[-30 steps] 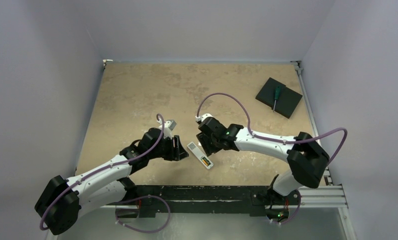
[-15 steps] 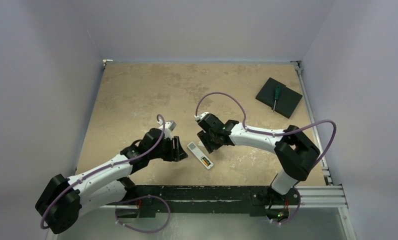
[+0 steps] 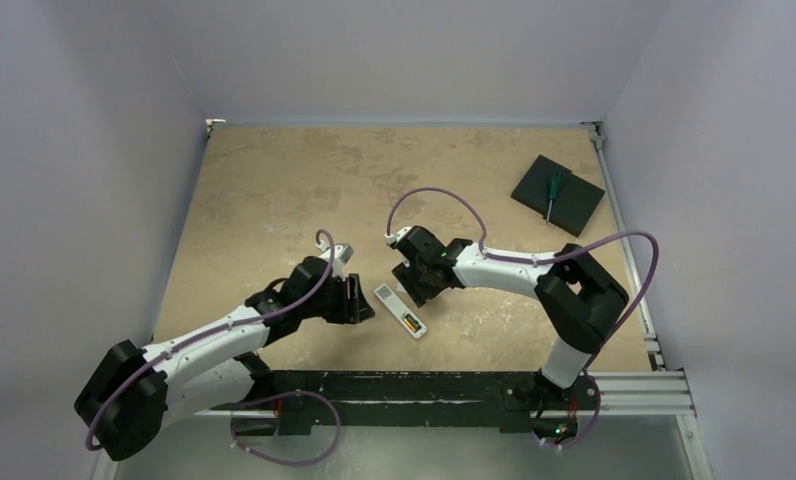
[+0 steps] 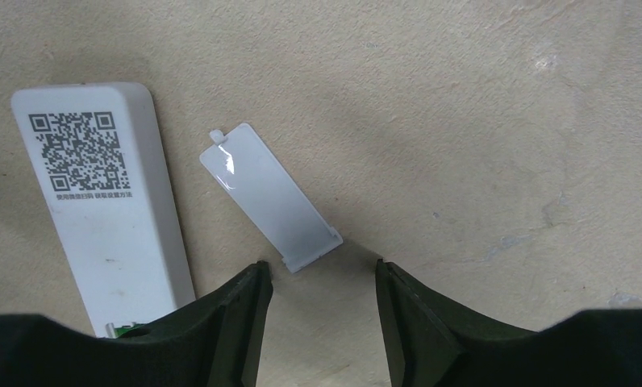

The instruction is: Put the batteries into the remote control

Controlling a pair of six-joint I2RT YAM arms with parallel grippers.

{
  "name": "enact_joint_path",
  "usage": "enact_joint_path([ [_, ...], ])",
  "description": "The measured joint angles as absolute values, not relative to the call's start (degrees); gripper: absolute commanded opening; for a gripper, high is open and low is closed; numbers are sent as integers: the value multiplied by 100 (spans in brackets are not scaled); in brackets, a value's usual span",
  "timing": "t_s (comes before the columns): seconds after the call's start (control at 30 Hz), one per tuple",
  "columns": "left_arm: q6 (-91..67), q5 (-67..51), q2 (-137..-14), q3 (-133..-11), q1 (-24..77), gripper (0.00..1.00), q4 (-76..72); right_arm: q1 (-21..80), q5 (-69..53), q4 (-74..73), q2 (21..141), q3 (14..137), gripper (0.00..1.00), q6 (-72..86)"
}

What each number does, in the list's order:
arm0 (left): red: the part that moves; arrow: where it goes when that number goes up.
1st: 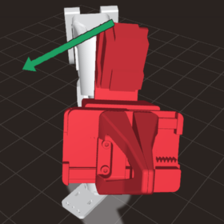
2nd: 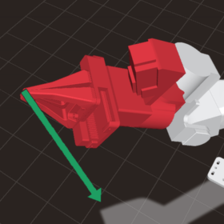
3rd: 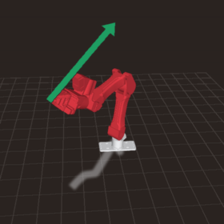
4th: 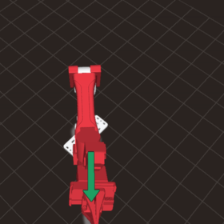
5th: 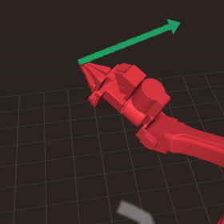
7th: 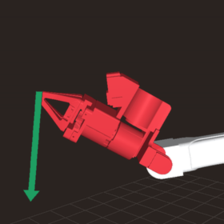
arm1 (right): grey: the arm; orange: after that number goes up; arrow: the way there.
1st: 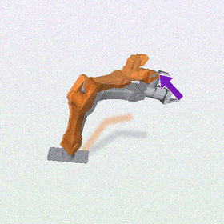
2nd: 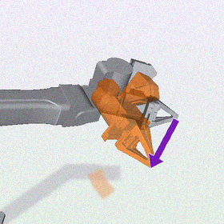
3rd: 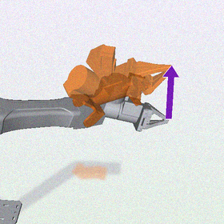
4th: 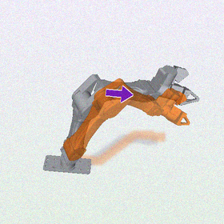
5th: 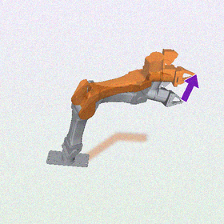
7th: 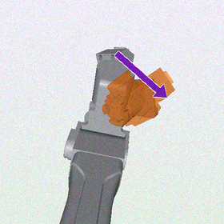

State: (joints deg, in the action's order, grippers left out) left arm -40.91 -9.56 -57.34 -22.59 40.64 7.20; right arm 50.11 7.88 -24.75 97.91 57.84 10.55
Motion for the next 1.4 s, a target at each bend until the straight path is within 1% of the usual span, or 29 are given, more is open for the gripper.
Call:
enact_joint_path([
  [0.47,-4095,-873,-5898,-2259,4064,46,694,4746,320,-2401,9907,5894,55,786],
  [0.63,-4121,-869,-5972,-2259,4064,46,685,4685,204,-2318,10016,6012,51,701],
  [1.13,-4136,-858,-6034,-2259,4064,46,646,4685,252,-2285,10116,6110,46,532],
  [1.23,-4136,-860,-6042,-2259,4064,46,646,4685,244,-2285,10116,6110,47,530],
  [1.4,-4139,-860,-6055,-2259,4064,46,631,4694,268,-2290,10114,6114,54,510],
])
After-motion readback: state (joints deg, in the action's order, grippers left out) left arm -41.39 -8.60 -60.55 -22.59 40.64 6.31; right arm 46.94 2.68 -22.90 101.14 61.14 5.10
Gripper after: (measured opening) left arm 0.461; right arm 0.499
